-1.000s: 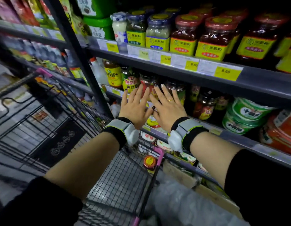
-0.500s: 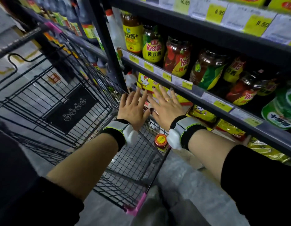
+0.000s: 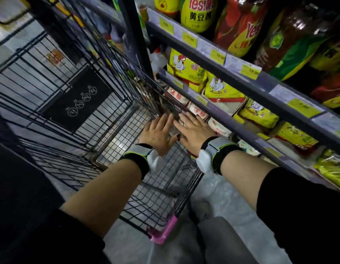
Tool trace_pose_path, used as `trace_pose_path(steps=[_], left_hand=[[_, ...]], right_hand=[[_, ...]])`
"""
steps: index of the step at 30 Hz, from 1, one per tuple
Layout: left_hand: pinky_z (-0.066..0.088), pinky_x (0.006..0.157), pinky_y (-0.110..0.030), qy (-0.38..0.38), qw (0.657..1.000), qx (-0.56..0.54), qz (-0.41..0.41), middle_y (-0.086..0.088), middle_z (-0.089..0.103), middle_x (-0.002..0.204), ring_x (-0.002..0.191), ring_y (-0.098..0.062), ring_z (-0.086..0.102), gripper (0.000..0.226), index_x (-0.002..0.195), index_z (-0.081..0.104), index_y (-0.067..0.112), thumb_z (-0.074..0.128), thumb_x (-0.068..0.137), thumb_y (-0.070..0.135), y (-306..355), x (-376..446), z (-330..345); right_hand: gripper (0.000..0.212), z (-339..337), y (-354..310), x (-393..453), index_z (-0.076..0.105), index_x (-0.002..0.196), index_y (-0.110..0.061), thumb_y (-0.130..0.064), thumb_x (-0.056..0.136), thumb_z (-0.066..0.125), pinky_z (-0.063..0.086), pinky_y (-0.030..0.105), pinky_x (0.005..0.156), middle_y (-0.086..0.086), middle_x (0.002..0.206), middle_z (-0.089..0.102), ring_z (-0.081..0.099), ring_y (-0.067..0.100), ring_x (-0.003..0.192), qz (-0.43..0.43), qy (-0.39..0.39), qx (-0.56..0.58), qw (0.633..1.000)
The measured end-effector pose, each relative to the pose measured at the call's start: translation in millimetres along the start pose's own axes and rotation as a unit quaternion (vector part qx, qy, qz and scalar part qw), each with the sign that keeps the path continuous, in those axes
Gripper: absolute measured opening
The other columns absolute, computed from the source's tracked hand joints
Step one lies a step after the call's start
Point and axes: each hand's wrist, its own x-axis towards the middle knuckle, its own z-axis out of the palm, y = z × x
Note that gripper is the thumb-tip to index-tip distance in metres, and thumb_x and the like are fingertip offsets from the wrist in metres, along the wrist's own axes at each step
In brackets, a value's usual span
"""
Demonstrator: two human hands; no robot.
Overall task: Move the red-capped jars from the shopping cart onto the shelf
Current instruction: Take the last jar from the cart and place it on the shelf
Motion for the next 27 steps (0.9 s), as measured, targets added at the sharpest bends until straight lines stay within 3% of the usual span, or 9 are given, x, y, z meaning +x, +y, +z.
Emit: trace_pose_path(steps=[10,20,27], left_hand=[[0.012,0.117,-0.043,-0.064,0.998,-0.011,0.012,-0.004,0.004,0.159,0.145,-0.027,0.011,0.072,0.148,-0.01,0.024,0.029,0.095,0.053,7,28,59],[0.009,0.117,-0.044,-0.153,0.988,-0.032,0.013,-0.005,-0.003,0.159,0.146,-0.028,0.005,0.08,0.148,-0.009,0.019,0.04,0.093,0.049,21,62,110],[0.006,0.118,-0.046,-0.203,0.978,-0.048,0.006,-0.007,-0.001,0.159,0.146,-0.028,0.002,0.08,0.149,-0.006,0.017,0.043,0.092,0.046,24,75,129]], right_hand=[[0.064,42,23,30,0.002,0.151,-0.027,-0.028,0.097,0.037,0.005,0.042,0.121,0.001,0.161,-0.008,-0.003,0.025,0.149,0.038,-0.12,0.031,0.992],[0.077,74,39,67,0.007,0.151,-0.025,-0.023,0.092,0.056,0.022,0.043,0.118,0.005,0.161,0.002,0.013,0.03,0.147,0.076,-0.261,0.061,0.96],[0.079,81,39,85,0.002,0.152,-0.014,-0.03,0.094,0.052,0.015,0.045,0.12,0.01,0.161,-0.003,0.001,0.033,0.148,0.09,-0.34,0.033,0.936]])
